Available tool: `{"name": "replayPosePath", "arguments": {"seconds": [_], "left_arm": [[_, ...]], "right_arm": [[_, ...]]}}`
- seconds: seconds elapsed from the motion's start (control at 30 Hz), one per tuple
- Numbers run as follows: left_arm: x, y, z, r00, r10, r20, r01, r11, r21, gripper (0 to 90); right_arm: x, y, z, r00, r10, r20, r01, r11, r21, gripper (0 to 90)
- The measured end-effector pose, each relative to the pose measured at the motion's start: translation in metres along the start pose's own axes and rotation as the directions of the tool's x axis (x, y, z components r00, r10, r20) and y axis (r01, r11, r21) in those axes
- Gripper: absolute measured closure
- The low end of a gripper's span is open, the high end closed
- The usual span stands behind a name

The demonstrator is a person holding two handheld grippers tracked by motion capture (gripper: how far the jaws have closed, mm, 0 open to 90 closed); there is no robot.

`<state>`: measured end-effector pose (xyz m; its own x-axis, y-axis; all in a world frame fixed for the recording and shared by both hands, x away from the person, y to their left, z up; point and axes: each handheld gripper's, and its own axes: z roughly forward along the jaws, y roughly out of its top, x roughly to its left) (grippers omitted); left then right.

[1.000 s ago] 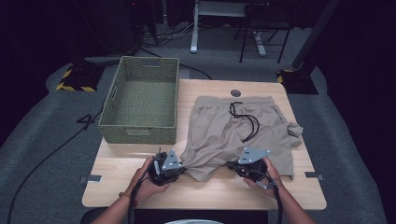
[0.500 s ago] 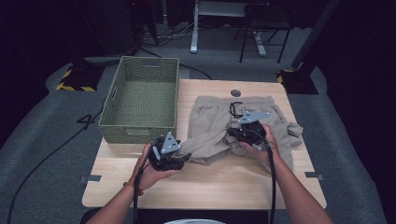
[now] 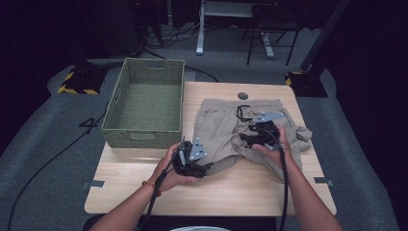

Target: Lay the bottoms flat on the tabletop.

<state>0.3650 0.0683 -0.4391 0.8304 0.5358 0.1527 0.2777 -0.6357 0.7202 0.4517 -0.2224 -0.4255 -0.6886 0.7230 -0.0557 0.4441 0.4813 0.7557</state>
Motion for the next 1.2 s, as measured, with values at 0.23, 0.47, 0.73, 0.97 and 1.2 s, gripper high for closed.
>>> {"name": "replayPosePath", "arguments": {"seconds": [0.23, 0.47, 0.73, 0.97, 1.2], "left_arm": [[0.005, -0.012, 0.015, 0.9999, 0.013, 0.007, -0.013, 0.9976, 0.068, 58.8], [0.011, -0.028, 0.014, 0.9994, -0.019, 0.029, 0.017, 0.9968, 0.078, 54.6], [0.016, -0.032, 0.003, 0.9986, -0.039, 0.036, 0.037, 0.9984, 0.043, 50.4], [0.019, -0.027, -0.008, 0.9990, -0.041, 0.017, 0.041, 0.9991, 0.003, 41.5], [0.022, -0.022, -0.007, 0.9996, -0.028, -0.003, 0.028, 0.9994, 0.017, 38.9]], "right_arm": [[0.041, -0.037, -0.047, 0.9757, -0.144, -0.165, 0.129, 0.987, -0.098, 54.6], [0.085, -0.056, -0.015, 0.9533, -0.251, -0.168, 0.245, 0.968, -0.055, 46.2], [0.078, -0.051, 0.018, 0.9550, -0.293, -0.048, 0.294, 0.956, 0.020, 75.6], [0.077, -0.057, -0.011, 0.9428, -0.265, -0.202, 0.270, 0.963, -0.004, 88.8], [0.093, -0.074, -0.052, 0.9168, -0.238, -0.321, 0.241, 0.970, -0.031, 88.8]]}}
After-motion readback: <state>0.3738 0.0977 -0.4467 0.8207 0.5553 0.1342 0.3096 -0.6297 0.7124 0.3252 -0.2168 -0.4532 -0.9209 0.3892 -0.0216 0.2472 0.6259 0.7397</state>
